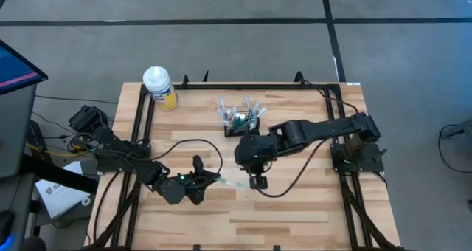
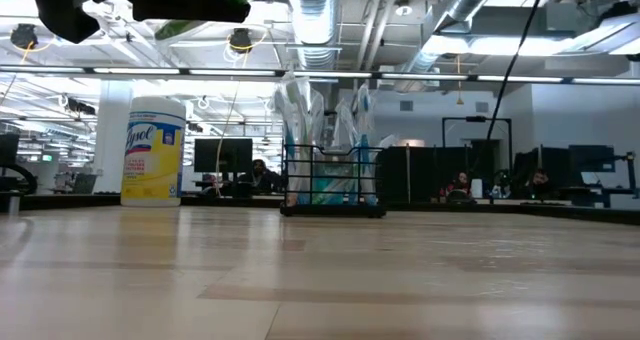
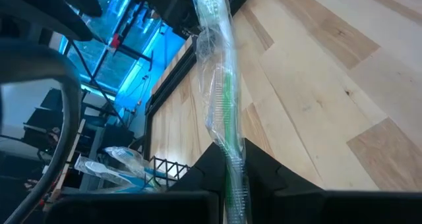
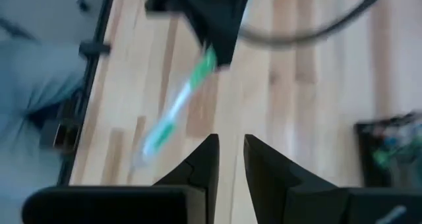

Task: Pick & Place toothbrushing station
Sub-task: Put the green toothbrush into the black mesh organizer

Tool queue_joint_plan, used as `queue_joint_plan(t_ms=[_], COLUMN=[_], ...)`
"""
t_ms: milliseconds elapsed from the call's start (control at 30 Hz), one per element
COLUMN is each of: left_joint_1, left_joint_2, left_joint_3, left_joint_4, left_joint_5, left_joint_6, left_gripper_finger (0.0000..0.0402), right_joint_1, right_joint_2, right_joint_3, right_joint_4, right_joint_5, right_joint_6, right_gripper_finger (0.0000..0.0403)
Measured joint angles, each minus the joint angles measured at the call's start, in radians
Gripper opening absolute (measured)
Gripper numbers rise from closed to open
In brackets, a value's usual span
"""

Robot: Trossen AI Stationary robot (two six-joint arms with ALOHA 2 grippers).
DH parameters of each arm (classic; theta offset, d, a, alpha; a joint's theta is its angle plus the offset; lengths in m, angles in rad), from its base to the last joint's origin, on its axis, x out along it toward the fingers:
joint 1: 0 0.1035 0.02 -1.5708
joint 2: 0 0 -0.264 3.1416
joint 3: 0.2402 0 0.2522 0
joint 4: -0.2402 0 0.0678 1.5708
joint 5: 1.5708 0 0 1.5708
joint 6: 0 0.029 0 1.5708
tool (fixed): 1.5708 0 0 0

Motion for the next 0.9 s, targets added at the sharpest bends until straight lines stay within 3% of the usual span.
queue_joint_plan(t_ms=[133,333,700,900], left_joint_1=[-0.001,-0.001,0.014,0.042], left_joint_2=[-0.002,-0.002,-0.03,-0.053], left_joint_3=[0.0,-0.001,-0.001,-0.001], left_joint_4=[0.0,0.008,0.067,0.162], left_joint_5=[0.006,0.006,0.039,0.123], left_joint_6=[-0.008,-0.021,-0.031,-0.053], left_gripper_finger=[0.0015,0.0015,0.0015,0.0015], right_joint_1=[0.036,0.078,0.089,0.092], right_joint_2=[-0.051,-0.169,-0.441,-0.481], right_joint_3=[-0.046,-0.25,-0.768,-0.924], right_joint_4=[0.025,0.109,0.632,0.902], right_joint_5=[0.092,0.157,0.172,0.189], right_joint_6=[0.005,0.048,0.05,-0.018], right_gripper_finger=[0.0063,0.0063,0.0063,0.0063])
